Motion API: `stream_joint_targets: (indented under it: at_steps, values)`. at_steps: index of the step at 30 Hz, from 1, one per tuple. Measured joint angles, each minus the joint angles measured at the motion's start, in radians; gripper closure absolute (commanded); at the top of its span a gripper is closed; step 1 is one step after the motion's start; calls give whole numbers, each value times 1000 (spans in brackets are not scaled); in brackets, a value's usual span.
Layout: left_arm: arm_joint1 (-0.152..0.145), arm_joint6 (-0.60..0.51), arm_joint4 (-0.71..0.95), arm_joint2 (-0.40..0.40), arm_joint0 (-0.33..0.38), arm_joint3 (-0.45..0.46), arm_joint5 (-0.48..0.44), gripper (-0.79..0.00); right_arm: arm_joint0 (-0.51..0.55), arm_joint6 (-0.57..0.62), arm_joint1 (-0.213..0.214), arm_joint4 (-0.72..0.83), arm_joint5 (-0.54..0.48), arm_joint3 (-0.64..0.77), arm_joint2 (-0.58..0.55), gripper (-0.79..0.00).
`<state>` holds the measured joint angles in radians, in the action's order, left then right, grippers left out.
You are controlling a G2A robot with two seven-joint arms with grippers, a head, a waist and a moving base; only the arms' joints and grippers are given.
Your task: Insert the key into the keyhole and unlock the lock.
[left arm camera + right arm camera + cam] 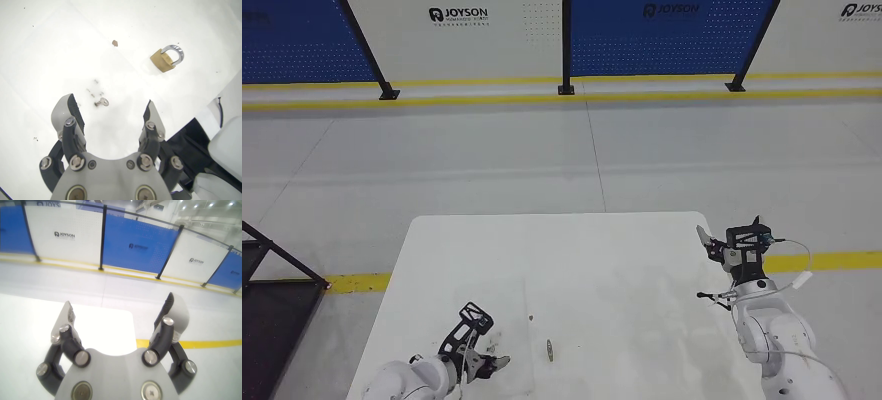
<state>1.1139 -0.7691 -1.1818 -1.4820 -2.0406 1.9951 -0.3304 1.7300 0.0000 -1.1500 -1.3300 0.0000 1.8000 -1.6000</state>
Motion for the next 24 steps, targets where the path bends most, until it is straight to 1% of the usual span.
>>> stream_joint_targets:
  at_steps: [1,2,4,5,7,12,17,19,24]
  values:
    - [1,7,-16,13,6,-9,9,-499,0,0,0,0,0,0,0,-785]
    - [1,14,-29,25,12,-18,15,-443,0,0,0,0,0,0,0,-785]
    - [2,20,-51,47,27,-41,26,-388,0,0,0,0,0,0,0,-785]
    - [3,21,-59,57,37,-53,36,-372,0,0,0,0,0,0,0,-785]
    - [4,20,-65,71,52,-68,46,-363,0,0,0,0,0,0,0,-785]
    - [5,27,-99,96,74,-90,75,-311,0,0,0,0,0,0,0,-785]
    - [3,41,-119,104,73,-91,88,-292,0,0,0,0,0,0,0,-785]
    - [2,48,-123,100,68,-86,94,-302,0,0,0,0,0,0,0,-785]
    - [-1,52,-113,87,56,-70,94,-292,0,0,0,0,0,0,0,-785]
